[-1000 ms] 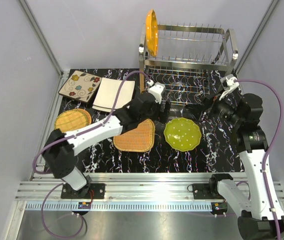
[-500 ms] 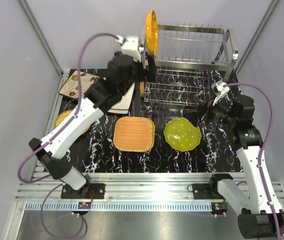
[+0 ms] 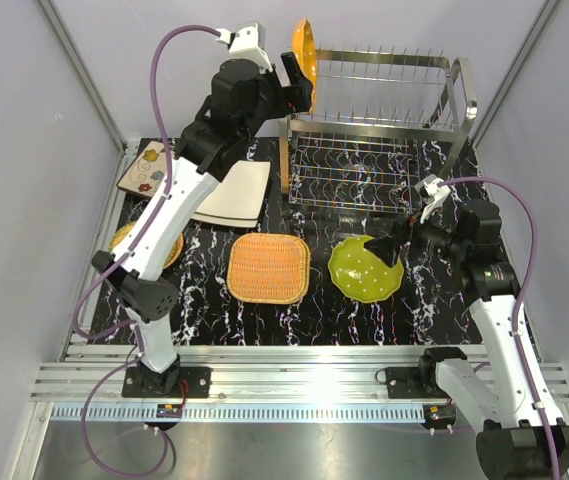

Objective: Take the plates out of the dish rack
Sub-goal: Grab a plate with the right arm

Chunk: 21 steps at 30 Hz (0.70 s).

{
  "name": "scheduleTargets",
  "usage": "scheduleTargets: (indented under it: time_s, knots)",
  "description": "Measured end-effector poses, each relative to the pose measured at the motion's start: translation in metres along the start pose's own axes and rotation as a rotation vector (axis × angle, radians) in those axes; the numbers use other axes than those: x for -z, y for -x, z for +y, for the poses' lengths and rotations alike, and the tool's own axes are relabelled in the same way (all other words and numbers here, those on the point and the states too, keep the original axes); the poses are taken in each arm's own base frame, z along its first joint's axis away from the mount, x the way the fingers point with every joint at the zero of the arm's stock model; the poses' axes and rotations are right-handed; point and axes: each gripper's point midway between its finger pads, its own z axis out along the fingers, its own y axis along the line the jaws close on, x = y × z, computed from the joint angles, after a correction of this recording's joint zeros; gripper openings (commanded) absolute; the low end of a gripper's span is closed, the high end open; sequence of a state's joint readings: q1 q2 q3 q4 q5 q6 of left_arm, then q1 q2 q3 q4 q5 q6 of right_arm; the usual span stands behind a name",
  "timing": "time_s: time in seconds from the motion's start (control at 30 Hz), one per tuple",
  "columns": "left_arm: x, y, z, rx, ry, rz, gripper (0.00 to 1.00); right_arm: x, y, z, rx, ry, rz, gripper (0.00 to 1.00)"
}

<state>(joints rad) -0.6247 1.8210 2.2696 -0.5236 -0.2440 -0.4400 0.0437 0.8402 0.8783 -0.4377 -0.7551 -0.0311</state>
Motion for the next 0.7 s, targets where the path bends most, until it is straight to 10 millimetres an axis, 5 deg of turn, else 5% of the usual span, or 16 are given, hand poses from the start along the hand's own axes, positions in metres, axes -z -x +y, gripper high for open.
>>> scheduleTargets:
  time_s: [0.33, 0.7]
  knots:
    - [-0.057, -0.033, 0.016, -0.026, 0.034, 0.009, 0.84, 0.000, 0.001, 0.004, -0.001, 0.022, -0.005, 1.00]
    - [-0.083, -0.026, 0.026, -0.097, 0.075, -0.085, 0.69, 0.001, 0.003, 0.006, -0.009, 0.025, -0.012, 1.00]
